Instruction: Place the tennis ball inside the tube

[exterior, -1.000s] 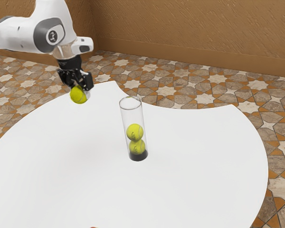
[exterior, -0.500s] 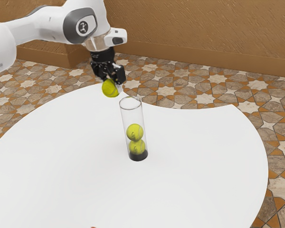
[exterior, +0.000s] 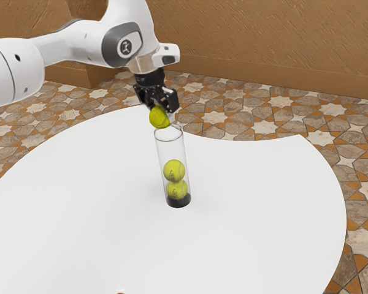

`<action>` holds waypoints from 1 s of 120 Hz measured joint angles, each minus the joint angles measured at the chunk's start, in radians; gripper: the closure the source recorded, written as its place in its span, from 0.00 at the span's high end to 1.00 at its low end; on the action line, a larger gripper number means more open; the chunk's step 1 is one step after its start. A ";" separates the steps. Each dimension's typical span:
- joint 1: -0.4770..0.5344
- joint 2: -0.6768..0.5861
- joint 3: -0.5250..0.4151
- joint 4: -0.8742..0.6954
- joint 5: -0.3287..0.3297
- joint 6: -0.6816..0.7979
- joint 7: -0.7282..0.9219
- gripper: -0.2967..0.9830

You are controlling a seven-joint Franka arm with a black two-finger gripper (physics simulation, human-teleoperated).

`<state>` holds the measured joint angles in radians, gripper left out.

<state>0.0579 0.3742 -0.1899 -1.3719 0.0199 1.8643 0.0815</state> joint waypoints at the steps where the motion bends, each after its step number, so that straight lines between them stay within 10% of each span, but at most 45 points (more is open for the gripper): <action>1: -0.001 0.000 0.000 0.000 0.000 0.001 -0.001 0.47; 51: -0.005 -0.009 -0.008 -0.035 -0.001 0.027 -0.022 0.48; 120: 0.002 -0.078 -0.007 -0.073 -0.012 0.010 -0.023 0.74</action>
<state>0.0595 0.2965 -0.1971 -1.4451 0.0077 1.8738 0.0582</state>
